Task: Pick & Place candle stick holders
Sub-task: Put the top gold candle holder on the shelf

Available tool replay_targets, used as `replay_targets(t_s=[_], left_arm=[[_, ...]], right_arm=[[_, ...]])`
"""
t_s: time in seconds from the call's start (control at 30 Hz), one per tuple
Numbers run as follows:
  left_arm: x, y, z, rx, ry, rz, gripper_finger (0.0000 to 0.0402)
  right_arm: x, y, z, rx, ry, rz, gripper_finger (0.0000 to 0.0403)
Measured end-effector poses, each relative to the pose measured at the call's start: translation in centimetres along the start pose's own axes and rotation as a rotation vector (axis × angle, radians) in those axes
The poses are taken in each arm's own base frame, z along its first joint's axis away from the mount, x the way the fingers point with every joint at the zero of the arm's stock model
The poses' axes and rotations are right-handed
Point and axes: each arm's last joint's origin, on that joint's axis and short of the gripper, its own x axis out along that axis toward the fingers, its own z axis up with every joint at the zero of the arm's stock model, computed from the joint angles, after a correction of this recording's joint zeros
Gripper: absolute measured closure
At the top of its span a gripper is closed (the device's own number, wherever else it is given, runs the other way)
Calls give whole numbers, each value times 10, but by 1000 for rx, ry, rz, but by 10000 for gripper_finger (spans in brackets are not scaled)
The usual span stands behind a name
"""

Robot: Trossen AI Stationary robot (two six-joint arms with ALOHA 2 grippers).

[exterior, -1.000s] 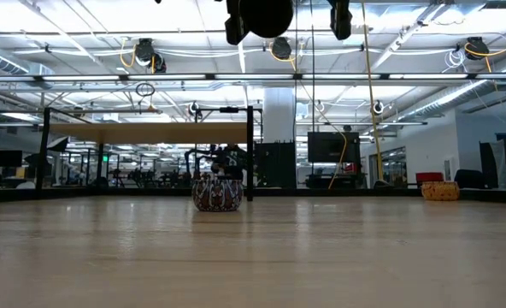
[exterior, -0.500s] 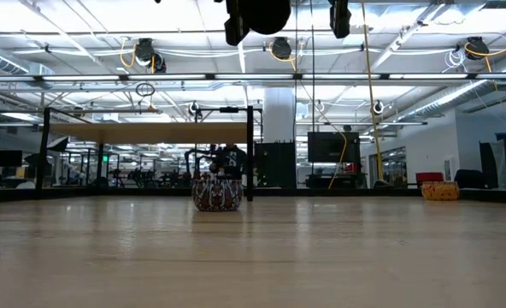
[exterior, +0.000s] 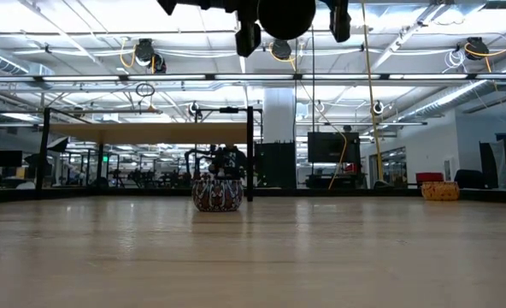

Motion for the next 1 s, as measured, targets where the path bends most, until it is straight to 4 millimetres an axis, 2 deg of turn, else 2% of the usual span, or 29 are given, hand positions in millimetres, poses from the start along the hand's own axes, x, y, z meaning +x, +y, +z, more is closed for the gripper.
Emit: replay_targets(t_s=[0.3,0.53,0.63,0.83,1.0], left_arm=[[-25,-7,13,17,-41,37,386],[-46,-13,16,23,-56,165,386],[-60,-17,15,31,-41,235,386],[-86,-21,23,56,-122,395,386],[-118,-25,29,72,-188,553,386]], right_arm=[[-1,5,6,-9,-54,55,308],[-3,10,13,-21,-112,101,263],[-3,11,16,-29,-148,109,247],[-4,13,17,-28,-165,127,230],[-4,14,17,-18,-155,153,225]])
